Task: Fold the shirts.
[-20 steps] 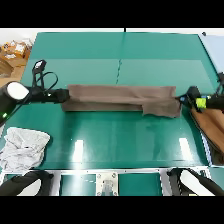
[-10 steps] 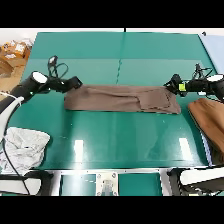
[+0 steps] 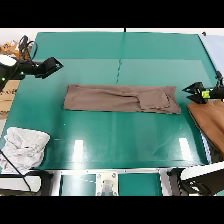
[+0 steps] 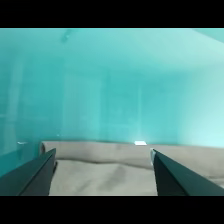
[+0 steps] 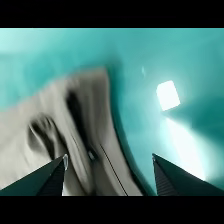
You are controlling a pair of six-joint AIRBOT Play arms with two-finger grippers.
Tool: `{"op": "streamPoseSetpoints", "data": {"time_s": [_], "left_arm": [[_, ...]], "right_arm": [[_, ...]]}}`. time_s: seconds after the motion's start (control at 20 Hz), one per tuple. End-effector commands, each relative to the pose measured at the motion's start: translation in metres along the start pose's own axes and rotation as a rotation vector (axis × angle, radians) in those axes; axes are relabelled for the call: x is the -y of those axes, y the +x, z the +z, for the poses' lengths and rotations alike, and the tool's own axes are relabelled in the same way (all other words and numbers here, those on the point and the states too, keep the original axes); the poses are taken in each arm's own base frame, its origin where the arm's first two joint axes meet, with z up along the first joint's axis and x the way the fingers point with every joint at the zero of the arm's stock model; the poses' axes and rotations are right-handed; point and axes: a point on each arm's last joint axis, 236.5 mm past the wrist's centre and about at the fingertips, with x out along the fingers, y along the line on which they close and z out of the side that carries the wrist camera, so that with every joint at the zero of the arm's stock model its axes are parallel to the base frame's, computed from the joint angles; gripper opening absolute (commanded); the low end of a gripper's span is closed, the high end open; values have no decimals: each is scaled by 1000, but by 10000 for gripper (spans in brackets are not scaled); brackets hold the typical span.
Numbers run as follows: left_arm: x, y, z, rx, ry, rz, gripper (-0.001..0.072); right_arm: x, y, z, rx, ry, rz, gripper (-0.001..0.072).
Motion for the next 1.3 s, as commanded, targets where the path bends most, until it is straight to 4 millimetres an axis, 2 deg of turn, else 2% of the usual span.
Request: {"op": "streamPoseSetpoints", "data": {"time_s": [0.0, 0.15, 0.25, 0.5, 0.55, 0.6, 0.65, 0.7, 0.8, 0.9, 0.95, 1.1, 1.25], "left_arm": [[13, -2, -7, -40, 15, -30, 662], [28, 4, -14, -56, 37, -47, 662], [36, 7, -18, -66, 49, -57, 662], [70, 23, -42, -119, 101, -101, 660], [80, 29, -50, -139, 116, -113, 611], [89, 36, -62, -165, 138, -125, 391], [98, 42, -73, -188, 178, -140, 183], [108, 49, -84, -212, 205, -154, 132], [127, 63, -108, -256, 232, -178, 130], [146, 83, -135, -292, 264, -196, 30], [156, 98, -153, -308, 276, -205, 29], [203, 142, -217, -355, 249, -269, 30], [248, 175, -272, -405, 261, -332, 32]], "right_arm": [[11, 19, -29, -138, -42, 65, 606], [-3, 56, -47, -226, -82, 128, 606], [-19, 70, -52, -256, -123, 136, 605], [-83, 74, -50, -320, -286, 168, 605], [-93, 72, -54, -346, -298, 174, 602], [-101, 71, -59, -374, -303, 183, 498], [-106, 69, -64, -399, -312, 193, 115], [-109, 66, -69, -418, -308, 198, 36], [-115, 60, -67, -409, -289, 190, 22], [-127, 46, -63, -379, -286, 179, 21], [-136, 37, -62, -361, -291, 175, 21], [-181, 0, -65, -289, -347, 165, 22], [-237, -35, -85, -233, -415, 181, 22]]}}
